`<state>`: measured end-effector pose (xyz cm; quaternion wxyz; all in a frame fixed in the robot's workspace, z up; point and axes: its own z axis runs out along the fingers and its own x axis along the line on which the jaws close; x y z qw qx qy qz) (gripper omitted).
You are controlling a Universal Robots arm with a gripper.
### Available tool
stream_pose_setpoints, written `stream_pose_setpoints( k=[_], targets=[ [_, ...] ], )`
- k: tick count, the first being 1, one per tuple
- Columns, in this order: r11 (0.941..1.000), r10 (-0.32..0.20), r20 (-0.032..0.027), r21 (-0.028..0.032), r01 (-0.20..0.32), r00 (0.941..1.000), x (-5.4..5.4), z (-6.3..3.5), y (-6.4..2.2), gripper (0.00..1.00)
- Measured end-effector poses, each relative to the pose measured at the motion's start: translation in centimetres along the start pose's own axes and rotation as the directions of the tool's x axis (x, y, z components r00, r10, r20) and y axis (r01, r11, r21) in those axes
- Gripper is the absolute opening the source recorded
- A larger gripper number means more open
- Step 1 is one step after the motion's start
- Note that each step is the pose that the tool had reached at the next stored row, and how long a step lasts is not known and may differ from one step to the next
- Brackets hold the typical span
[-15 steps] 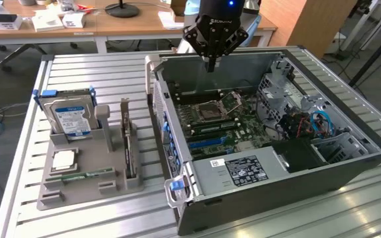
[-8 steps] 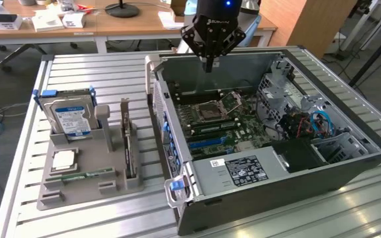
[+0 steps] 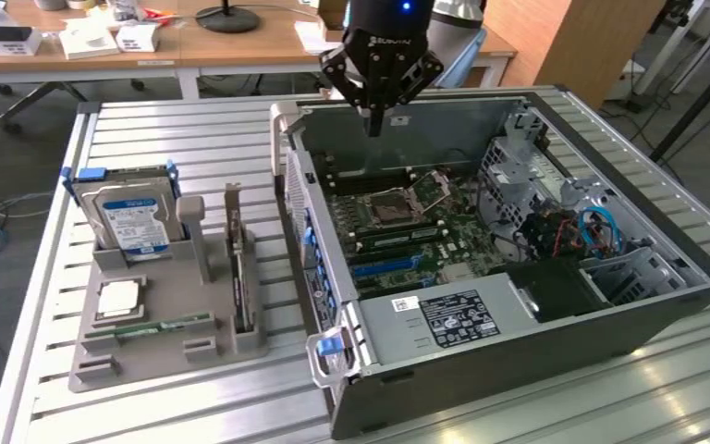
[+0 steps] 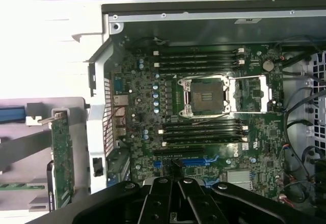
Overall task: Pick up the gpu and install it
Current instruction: 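Reach for the gpu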
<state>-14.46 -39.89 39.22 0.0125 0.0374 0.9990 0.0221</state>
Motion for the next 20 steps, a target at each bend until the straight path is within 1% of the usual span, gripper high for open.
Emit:
stream_pose_setpoints(
  k=[10,20],
  targets=[
    [1.0000,0.000,0.0000,0.0000,0.000,1.0000,2.9,0.02,-0.22,0.10],
    [1.0000,0.000,0.0001,-0.0001,0.000,1.0000,6.2,0.05,-0.47,0.10]
  ],
)
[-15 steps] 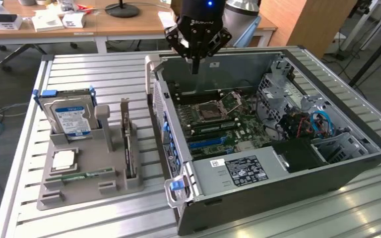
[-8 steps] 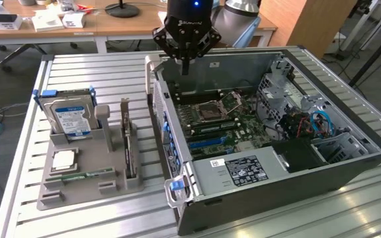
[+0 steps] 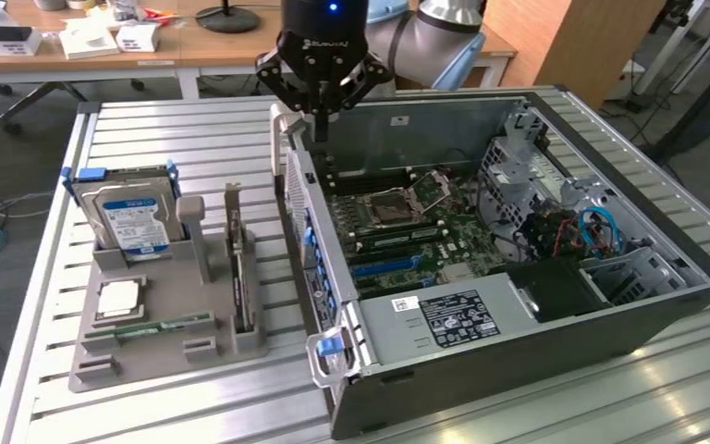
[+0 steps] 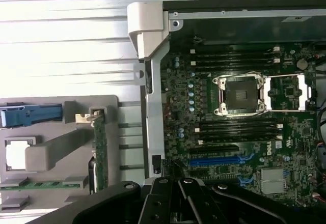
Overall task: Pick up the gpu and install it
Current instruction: 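Reach for the gpu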
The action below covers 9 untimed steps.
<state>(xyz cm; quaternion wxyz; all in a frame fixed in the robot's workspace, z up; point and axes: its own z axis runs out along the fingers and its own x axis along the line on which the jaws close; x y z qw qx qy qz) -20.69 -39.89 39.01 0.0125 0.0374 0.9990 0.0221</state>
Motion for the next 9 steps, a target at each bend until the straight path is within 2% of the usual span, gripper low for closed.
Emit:
stream_pose_setpoints(
  k=[9],
  targets=[
    [1.0000,0.000,0.0000,0.0001,0.000,1.0000,3.1,0.04,-0.24,0.10]
  ],
)
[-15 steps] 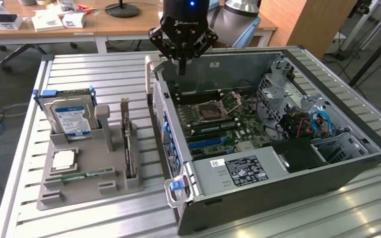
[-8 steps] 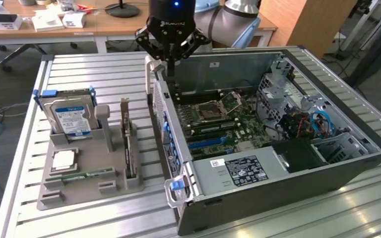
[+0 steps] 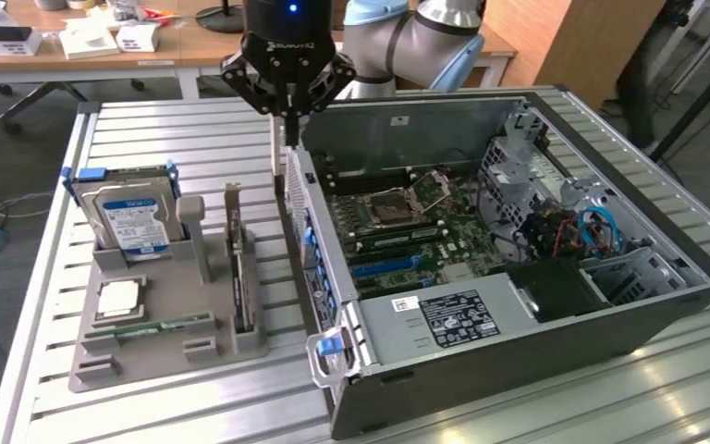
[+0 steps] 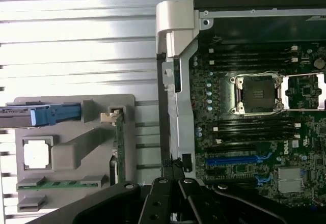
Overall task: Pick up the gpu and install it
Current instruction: 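Reach for the gpu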
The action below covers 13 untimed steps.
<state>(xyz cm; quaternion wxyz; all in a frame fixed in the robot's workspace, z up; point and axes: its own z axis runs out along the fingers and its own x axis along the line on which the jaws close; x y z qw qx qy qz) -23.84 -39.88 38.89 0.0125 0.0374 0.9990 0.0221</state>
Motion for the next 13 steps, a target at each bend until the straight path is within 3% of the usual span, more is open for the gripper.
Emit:
stream_pose_setpoints(
  k=[13],
  targets=[
    [1.0000,0.000,0.0001,0.0000,0.000,1.0000,4.7,0.08,-0.36,0.10]
  ],
)
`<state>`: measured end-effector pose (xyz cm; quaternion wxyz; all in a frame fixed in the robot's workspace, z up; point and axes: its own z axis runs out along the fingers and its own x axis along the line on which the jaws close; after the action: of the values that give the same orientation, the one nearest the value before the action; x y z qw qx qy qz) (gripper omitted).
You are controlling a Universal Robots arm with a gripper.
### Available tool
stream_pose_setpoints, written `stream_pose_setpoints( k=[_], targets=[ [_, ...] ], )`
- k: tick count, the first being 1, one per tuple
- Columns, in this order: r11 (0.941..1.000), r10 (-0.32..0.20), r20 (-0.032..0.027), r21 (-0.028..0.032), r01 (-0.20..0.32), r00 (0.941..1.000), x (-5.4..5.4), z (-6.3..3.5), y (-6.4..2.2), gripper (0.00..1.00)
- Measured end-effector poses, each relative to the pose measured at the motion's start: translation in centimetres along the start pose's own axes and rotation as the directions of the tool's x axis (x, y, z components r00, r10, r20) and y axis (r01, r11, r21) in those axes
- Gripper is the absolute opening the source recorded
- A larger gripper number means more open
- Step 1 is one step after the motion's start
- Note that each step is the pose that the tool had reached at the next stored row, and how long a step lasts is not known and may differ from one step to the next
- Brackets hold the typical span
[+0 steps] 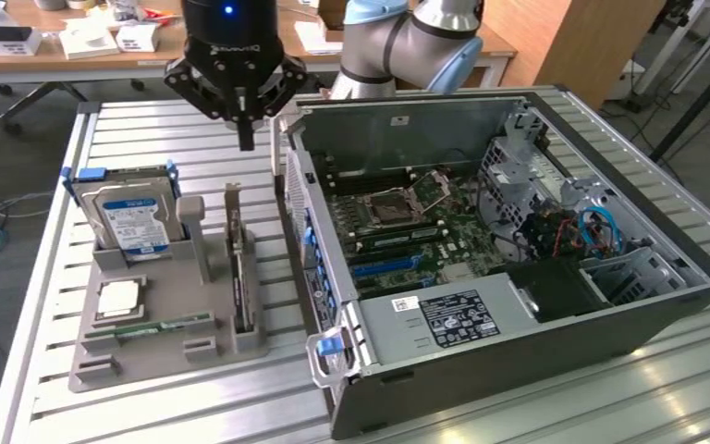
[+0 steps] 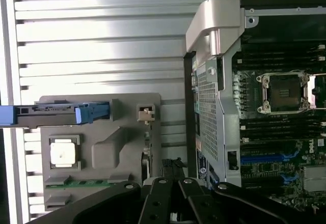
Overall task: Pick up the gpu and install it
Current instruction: 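Reach for the gpu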
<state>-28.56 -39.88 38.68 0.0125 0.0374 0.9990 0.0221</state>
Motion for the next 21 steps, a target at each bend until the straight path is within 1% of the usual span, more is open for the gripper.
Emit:
stream_pose_setpoints(
  k=[4,9,15,21],
  targets=[
    [1.0000,0.000,0.0000,0.0000,0.000,1.0000,1.1,0.02,-0.09,0.10],
    [1.0000,0.000,0.0000,0.0000,0.000,1.0000,2.1,0.03,-0.16,0.10],
    [1.0000,0.000,-0.0002,0.0000,0.000,1.0000,2.1,0.02,-0.24,0.10],
    [1.0000,0.000,0.0000,-0.0001,0.000,1.0000,2.2,-0.02,-1.22,0.10]
  ],
)
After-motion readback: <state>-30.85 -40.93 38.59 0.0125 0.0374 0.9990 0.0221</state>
